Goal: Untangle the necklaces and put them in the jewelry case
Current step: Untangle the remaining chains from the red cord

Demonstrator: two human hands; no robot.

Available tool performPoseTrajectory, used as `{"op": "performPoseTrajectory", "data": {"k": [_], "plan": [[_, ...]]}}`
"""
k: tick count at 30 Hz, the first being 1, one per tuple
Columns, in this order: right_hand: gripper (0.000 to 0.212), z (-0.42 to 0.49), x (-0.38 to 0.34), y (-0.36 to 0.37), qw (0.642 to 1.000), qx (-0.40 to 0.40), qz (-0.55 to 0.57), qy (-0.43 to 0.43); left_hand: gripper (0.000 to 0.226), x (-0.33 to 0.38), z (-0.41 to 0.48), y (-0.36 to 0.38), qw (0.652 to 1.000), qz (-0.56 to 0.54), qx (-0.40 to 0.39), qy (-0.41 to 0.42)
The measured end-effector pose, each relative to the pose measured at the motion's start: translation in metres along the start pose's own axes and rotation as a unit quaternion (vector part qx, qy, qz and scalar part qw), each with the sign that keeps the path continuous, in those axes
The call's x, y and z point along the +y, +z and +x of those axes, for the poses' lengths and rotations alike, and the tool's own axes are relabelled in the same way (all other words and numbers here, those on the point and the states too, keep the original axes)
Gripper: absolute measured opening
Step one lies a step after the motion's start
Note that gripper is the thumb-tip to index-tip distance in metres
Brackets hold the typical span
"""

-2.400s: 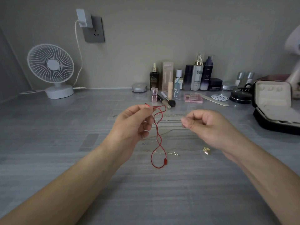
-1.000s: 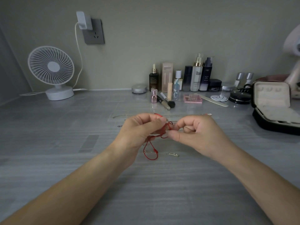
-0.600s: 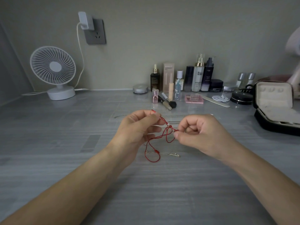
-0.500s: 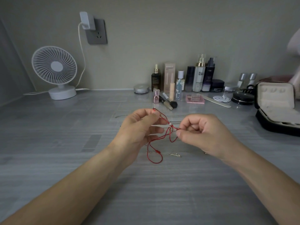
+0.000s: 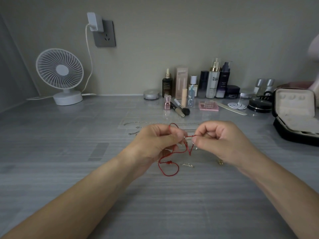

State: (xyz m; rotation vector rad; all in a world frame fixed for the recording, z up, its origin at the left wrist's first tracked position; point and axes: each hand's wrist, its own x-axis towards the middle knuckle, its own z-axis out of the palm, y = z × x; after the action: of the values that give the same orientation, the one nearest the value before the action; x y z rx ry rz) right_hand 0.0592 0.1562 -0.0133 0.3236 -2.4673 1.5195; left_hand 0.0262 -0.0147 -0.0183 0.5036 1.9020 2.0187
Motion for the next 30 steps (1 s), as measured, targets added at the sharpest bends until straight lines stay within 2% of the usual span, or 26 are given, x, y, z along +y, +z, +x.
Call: {"op": "performPoseTrajectory", "data": {"k": [4,9,13,18,24,30], "plan": [[0.008,-0.0011,-0.0001,0.0003,1.0,-0.012,-0.008,-0.008,0.011,0.0021,-0.0005,-0.0008,1.0,0.0,0.009,0.016],[0.01,-0.0014,-0.0006,0.0012,0.998,0.022,-0.005,-0.06,0.012,0.001,0.0002,0.0003,0.999,0.012,0.038,0.029],[0.018,-0.0004,0.0063,0.0061,0.995,0.02,-0.068,-0.075,0.013,0.0027,-0.0008,0.0036,0.996,0.046,0.052,0.047],[0.013,0.0001,0.0061,0.0063,0.991,0.041,-0.105,-0.066,0.013,0.0044,-0.002,0.005,0.995,0.063,0.064,0.053],[0.013,0.0025,0.0036,0.0044,0.995,0.061,-0.061,-0.053,0.013,0.003,-0.0009,0.0036,0.994,0.084,0.057,0.038],[0.013,0.0009,-0.001,0.0029,0.999,0.027,-0.002,-0.035,0.01,0.001,-0.0012,0.0048,0.992,0.111,0.05,0.044]]}}
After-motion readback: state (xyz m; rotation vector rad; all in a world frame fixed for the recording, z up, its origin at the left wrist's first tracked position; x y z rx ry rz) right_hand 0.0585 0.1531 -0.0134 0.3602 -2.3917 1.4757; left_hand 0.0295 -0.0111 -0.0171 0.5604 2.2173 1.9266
